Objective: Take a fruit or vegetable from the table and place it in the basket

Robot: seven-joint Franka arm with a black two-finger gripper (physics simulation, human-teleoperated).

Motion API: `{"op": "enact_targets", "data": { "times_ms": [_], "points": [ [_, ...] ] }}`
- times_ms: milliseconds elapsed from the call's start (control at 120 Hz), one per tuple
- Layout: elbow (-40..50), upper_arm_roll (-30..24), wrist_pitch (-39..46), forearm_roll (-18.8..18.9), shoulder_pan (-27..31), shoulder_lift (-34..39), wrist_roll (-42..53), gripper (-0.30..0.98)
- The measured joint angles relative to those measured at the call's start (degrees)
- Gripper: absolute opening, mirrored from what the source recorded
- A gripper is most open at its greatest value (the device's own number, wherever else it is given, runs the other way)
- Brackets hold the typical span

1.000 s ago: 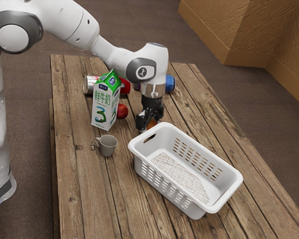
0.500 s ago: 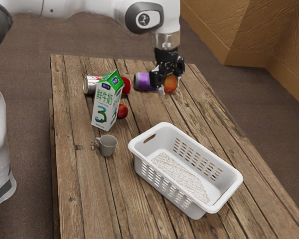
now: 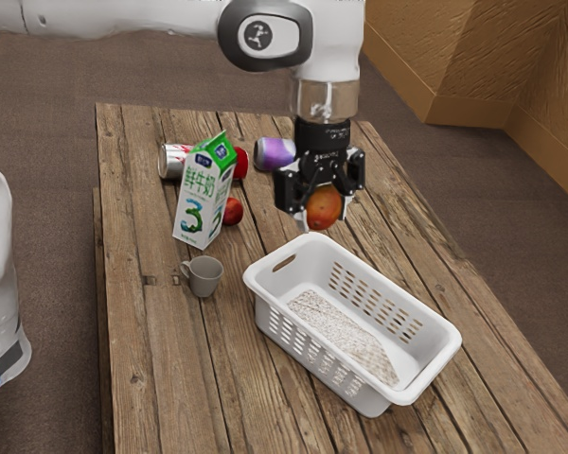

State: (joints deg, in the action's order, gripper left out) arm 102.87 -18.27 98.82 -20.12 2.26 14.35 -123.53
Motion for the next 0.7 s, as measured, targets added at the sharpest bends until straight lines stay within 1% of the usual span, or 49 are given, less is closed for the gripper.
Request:
{"op": "enact_targets", "data": {
  "times_ms": [175, 342, 483, 575, 700],
  "points": [
    [-1.94, 0.03, -0.41, -0.61, -1.13, -3.95, -2.44, 0.28],
    [-4.91, 0.34, -0.52, -0.55, -0.97, -9.65, -3.74, 0.28],
    [-5.24, 0.43, -0.49, -0.54, -0.76, -11.12, -4.42, 0.28],
    [-5.23, 2.06, -0.46, -0.55, -1.56, -11.69, -4.46, 0.28],
    [-4.7, 3.32, -0.39, -0.52, -0.33, -11.12, -4.26, 0.28]
  ]
}}
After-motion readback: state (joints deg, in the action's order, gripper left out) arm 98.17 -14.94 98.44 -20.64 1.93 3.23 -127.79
